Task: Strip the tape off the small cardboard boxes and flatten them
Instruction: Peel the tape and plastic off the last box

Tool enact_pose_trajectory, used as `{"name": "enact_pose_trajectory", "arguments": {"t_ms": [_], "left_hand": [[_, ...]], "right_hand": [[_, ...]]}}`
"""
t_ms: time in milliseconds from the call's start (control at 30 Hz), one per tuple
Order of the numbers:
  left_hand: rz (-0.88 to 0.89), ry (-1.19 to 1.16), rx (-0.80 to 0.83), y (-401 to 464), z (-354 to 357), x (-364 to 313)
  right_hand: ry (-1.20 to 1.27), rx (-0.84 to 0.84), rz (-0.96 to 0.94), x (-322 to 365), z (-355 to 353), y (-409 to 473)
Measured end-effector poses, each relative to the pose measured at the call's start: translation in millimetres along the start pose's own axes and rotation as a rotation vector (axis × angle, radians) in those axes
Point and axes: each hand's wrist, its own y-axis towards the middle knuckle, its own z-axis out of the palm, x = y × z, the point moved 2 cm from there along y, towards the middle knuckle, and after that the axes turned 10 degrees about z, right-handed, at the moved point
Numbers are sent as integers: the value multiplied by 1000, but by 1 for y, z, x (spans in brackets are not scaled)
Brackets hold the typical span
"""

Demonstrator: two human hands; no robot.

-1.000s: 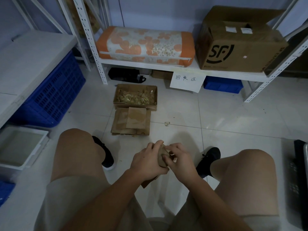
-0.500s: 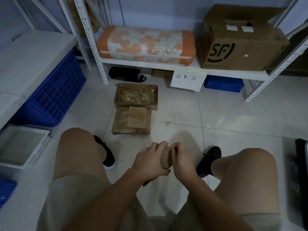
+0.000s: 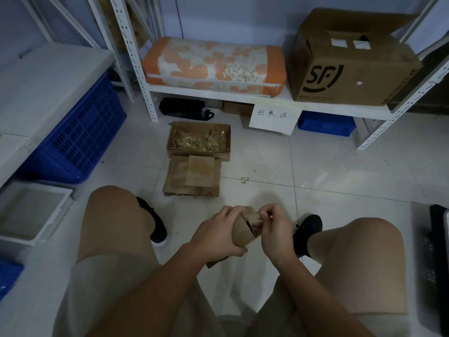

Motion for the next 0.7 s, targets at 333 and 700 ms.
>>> {"name": "enact_pose_trajectory", "arguments": {"t_ms": [333, 700], "left_hand": [[-31, -29, -1, -2, 4, 3], [71, 11, -11, 0, 6, 6]], "right_hand": [[-321, 195, -291, -10, 6, 0], [206, 312, 90, -10, -3, 8]]}}
